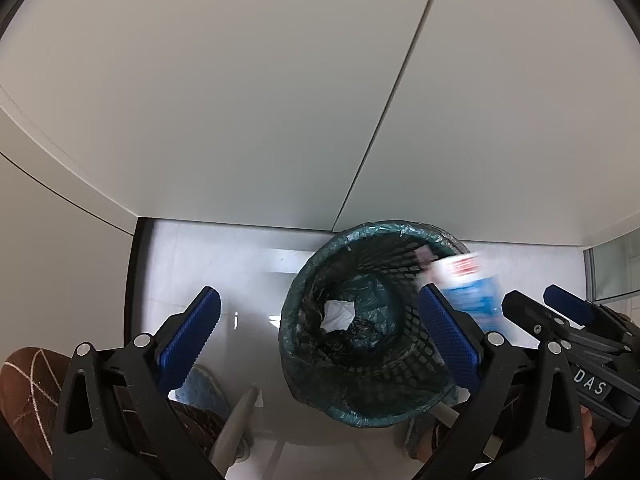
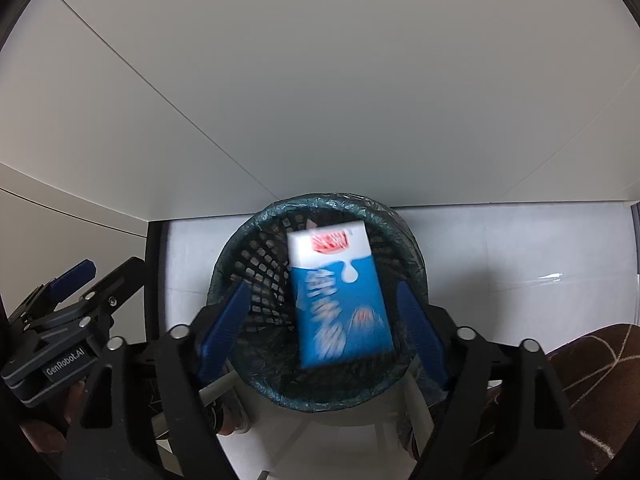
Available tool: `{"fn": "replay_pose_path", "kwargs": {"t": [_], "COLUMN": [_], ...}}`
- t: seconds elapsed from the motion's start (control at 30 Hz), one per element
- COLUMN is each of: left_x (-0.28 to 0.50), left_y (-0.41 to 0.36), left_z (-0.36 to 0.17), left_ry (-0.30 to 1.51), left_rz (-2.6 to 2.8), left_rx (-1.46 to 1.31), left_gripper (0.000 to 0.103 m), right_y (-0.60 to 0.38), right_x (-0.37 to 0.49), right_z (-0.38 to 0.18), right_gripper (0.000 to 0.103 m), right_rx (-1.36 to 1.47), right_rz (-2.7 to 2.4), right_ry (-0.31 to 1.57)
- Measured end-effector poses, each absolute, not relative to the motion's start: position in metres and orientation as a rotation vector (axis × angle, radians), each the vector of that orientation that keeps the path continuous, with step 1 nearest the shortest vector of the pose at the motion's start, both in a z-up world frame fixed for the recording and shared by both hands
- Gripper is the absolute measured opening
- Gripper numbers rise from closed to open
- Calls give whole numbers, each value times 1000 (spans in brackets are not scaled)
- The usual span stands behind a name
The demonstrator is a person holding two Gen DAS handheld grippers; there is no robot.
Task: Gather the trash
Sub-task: 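Open the left tool dropping the tissue while the right tool drops the carton into the basket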
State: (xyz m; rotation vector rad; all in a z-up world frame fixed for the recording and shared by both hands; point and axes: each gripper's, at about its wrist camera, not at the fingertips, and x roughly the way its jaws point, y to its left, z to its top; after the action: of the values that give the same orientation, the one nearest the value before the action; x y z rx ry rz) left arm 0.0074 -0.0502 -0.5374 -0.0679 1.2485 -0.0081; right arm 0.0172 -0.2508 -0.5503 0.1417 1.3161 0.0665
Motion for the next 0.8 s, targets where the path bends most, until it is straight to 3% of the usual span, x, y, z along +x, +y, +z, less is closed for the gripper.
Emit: {"fn": "replay_pose_path", "kwargs": {"t": [0.4, 0.8], "left_x": [3, -22], "left_y": [-45, -17], "left_z": [-509, -406], "left_ry": [1214, 1097], "left_rz": [-32, -5], "left_rx": [-58, -106], "left_gripper": [97, 97], "right_y": [-254, -262], "right_x": [5, -20], "right_z": [-511, -392], "right_gripper": [93, 93], "right_rx": [91, 53], "right_rz": [-5, 9], "right_ry": [1194, 979]}}
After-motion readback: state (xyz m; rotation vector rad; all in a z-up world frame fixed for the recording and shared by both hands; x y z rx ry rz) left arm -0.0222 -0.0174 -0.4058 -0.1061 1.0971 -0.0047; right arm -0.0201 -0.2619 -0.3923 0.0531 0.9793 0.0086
